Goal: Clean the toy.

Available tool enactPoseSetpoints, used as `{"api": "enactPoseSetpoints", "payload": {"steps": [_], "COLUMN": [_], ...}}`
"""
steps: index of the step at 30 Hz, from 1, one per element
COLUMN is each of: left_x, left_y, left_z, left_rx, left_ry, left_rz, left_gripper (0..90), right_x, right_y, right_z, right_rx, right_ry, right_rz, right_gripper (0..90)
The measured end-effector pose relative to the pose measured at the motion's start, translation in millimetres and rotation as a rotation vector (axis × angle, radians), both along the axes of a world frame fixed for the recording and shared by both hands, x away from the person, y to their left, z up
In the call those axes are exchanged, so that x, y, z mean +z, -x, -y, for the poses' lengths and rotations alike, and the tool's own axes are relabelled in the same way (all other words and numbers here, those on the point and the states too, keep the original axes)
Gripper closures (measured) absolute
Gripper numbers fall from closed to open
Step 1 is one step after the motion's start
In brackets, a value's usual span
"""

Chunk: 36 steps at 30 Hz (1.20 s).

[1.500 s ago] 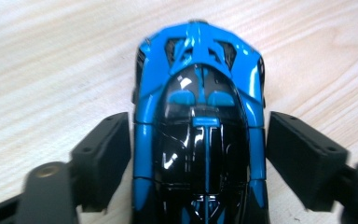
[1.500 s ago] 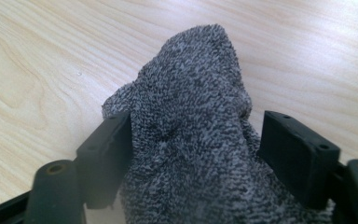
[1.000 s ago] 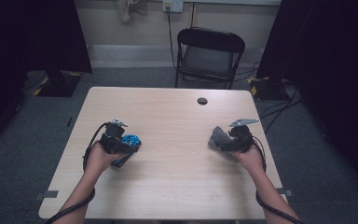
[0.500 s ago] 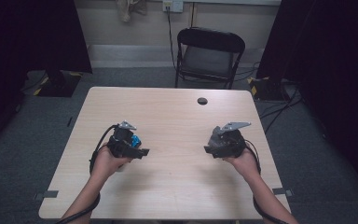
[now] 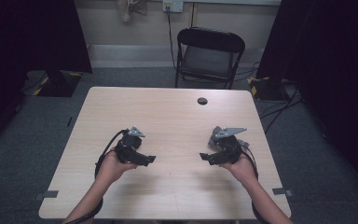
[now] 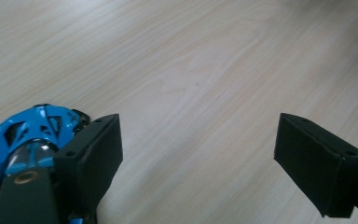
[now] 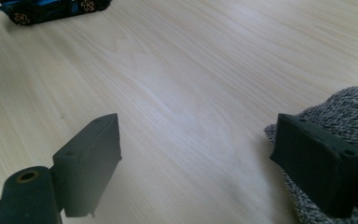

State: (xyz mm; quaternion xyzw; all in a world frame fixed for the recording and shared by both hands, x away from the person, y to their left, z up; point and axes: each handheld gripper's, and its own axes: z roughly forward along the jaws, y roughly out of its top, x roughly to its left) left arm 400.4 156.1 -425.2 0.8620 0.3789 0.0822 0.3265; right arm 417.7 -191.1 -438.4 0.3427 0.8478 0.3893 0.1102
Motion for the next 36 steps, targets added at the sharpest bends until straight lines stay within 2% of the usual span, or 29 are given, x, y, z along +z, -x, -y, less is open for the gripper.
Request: {"api": "enactPoseSetpoints", "payload": {"steps": [8, 11, 20, 25, 28, 29, 36], "left_x": [-14.5, -18.2, -26.4, -29.5, -31.7, -32.1, -41.0], "left_y": [7.1, 9.4, 18.3, 23.9, 28.8, 29.9, 35.9], "left_z": [9.6, 11.7, 18.2, 19.2, 21.3, 21.7, 25.5], "left_rx": [-0.047, -0.054, -0.092, -0.109, -0.121, -0.134, -0.148], "left_ry": [-0.029, -0.020, -0.027, 0.001, -0.008, -0.019, -0.011], "left_rz": [-0.024, -0.031, -0.017, -0.005, 0.012, 0.008, -0.001], "left_gripper": [14.9, 14.9, 15.0, 15.0, 14.8, 14.8, 14.8], "right_x": [-5.4, -7.1, -16.3, -23.6, -27.7, -28.9, -36.4], "right_y": [8.1, 10.9, 19.2, 25.7, 28.2, 29.1, 35.0], "right_z": [-8.4, -11.1, -18.0, -21.5, -22.5, -22.8, -26.7], "right_rx": [0.046, 0.058, 0.090, 0.108, 0.115, 0.115, 0.130], "right_ry": [0.022, 0.034, 0.049, 0.065, 0.070, 0.066, 0.080], "right_rz": [-0.001, 0.000, -0.014, -0.019, -0.025, -0.030, -0.028], "right_gripper": [14.9, 14.9, 14.9, 15.0, 14.9, 14.9, 14.9]}}
